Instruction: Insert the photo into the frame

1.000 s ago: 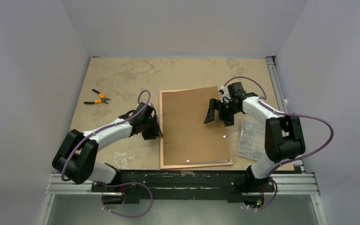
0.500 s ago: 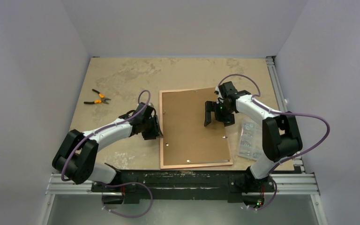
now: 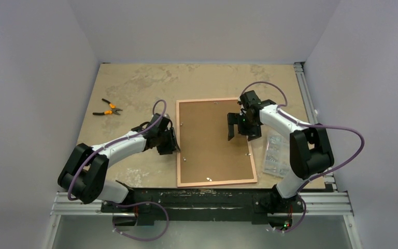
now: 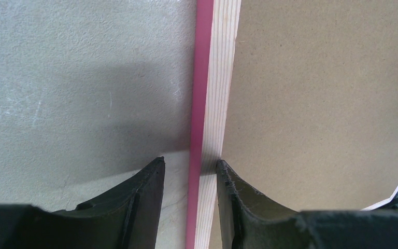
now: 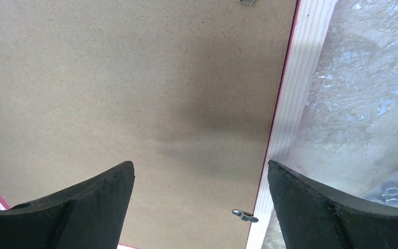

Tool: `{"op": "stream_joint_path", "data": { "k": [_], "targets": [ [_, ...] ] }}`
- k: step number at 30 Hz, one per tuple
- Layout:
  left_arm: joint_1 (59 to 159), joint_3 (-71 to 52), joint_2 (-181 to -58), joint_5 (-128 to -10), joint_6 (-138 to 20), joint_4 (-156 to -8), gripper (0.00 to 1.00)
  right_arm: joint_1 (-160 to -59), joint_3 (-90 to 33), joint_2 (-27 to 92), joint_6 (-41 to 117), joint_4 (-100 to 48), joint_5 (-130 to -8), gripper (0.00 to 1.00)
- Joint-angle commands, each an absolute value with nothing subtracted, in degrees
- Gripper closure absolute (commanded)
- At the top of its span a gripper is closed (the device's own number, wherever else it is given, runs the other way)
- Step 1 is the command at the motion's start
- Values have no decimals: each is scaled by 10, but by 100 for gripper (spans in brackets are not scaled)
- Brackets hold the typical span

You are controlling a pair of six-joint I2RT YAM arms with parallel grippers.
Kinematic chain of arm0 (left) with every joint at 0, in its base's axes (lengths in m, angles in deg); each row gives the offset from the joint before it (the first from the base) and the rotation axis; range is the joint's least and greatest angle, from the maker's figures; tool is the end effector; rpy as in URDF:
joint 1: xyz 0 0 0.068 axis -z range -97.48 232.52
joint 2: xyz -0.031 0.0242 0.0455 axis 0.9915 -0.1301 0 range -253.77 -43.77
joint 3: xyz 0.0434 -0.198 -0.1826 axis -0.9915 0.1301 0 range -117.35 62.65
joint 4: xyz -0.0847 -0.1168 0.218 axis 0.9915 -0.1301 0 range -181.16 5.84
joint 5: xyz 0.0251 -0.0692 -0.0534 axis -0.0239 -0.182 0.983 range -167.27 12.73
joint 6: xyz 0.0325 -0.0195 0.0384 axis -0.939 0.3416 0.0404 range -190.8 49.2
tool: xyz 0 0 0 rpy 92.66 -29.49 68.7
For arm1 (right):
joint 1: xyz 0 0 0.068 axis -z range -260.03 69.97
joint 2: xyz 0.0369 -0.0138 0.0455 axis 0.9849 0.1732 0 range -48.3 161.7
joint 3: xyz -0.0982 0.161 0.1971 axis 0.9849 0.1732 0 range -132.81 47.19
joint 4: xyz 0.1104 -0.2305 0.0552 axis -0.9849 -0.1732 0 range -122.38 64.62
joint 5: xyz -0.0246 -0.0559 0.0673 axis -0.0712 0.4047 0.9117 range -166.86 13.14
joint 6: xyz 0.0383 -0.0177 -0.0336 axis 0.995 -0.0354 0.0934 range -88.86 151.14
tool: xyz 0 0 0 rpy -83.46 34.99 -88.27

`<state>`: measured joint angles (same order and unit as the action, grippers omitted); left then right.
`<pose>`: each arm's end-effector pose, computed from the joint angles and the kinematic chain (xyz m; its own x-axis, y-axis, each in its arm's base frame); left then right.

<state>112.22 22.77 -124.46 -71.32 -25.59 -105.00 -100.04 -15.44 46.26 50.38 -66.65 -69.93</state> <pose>0.2187 -0.1290 0.1630 -0.9186 -0.2888 -0.2696 -0.1654 0.9009 -0.4013 0.2919 0.1109 0.1933 -0.9721 -0.0058 -0.2347 -0.0552 0.9773 0.2045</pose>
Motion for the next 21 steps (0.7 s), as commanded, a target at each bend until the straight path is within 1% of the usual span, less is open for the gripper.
{"op": "stream_joint_path", "data": {
  "k": [1, 7, 13, 21],
  "targets": [
    [1121, 231, -1259, -752, -271, -1070, 60, -1004, -181, 444, 502, -676, -717, 2],
    [1121, 232, -1258, -752, -272, -1072, 55, -1003, -173, 415, 500, -685, -740, 2],
    [1122, 232, -1261, -751, -272, -1071, 54, -1004, -139, 400, 499, -690, -739, 2],
    [1122, 234, -1266, -748, -270, -1064, 54, -1004, -84, 406, 506, -664, -704, 15]
  ]
}}
